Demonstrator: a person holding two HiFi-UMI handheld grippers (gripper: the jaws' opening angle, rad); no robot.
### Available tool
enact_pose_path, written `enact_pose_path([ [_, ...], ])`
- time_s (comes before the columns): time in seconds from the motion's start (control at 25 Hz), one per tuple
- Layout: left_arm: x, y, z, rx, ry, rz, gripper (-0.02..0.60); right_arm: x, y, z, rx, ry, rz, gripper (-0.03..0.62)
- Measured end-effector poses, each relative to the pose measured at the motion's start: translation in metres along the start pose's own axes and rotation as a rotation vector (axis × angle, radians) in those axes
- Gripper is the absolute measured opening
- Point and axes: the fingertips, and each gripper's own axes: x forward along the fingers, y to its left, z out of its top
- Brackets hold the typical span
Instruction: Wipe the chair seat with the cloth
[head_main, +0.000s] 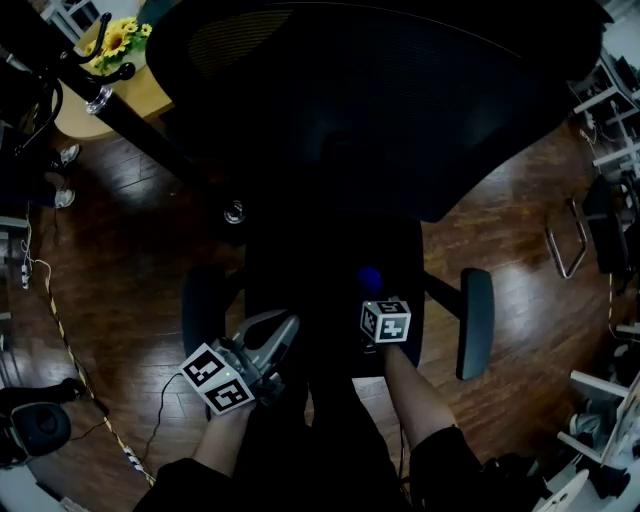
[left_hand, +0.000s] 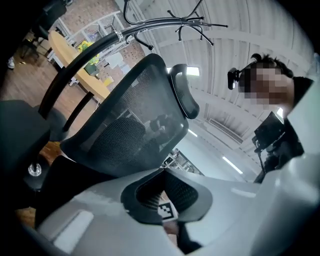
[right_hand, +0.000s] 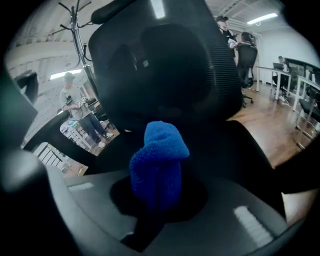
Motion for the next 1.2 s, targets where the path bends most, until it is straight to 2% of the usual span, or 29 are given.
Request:
enact_pose_path([
  [0.16,-0.018,0.016,0.022,-0.008,-0.061,0.019,-0.009,0.086,0.076,0.051,-0.069,0.005,0.123,0.035],
  [0.32,-0.045,0.040,0.039,-0.010,-0.107,0.080,-0.009,0.155,0.153,0.072,-0.072,0.033,0.226,0.035],
  [0.4,-0.050,0.044,0.040,-0.011,-0.104,0.089,-0.009,0.178,0.173,0.068,-0.058,0.058,0.261,0.035],
  [0.52,-0.057,0.050,0.042,-0.015,-0.108,0.102,-0.009,0.198,0.201,0.063,-0.111,0.091,0.313,0.035],
  [0.64,-0.066,0.061,0.041,-0.038,-0.120,0.108,-0.009,0.206,0.213,0.062,-0.146,0.067,0.330,0.035],
  [0.76,-0.063,0.066,0.036,-0.039,-0.106,0.101,-0.009,0.211,0.192,0.059,-0.162,0.063,0.271,0.035],
  [0.84,-0.057,0.063,0.033,-0.036,-0.088,0.089,-0.009,0.205,0.160,0.060,-0.150,0.058,0.204,0.035],
  [1.0,-0.043,0.051,0.026,-0.027,-0.049,0.064,-0.009,0.170,0.073,0.066,-0.140,0.055,0.047,0.035],
  [1.2,-0.015,0.038,0.017,-0.022,0.000,0.014,-0.009,0.111,-0.044,0.072,-0.035,0.030,-0.143,0.035],
])
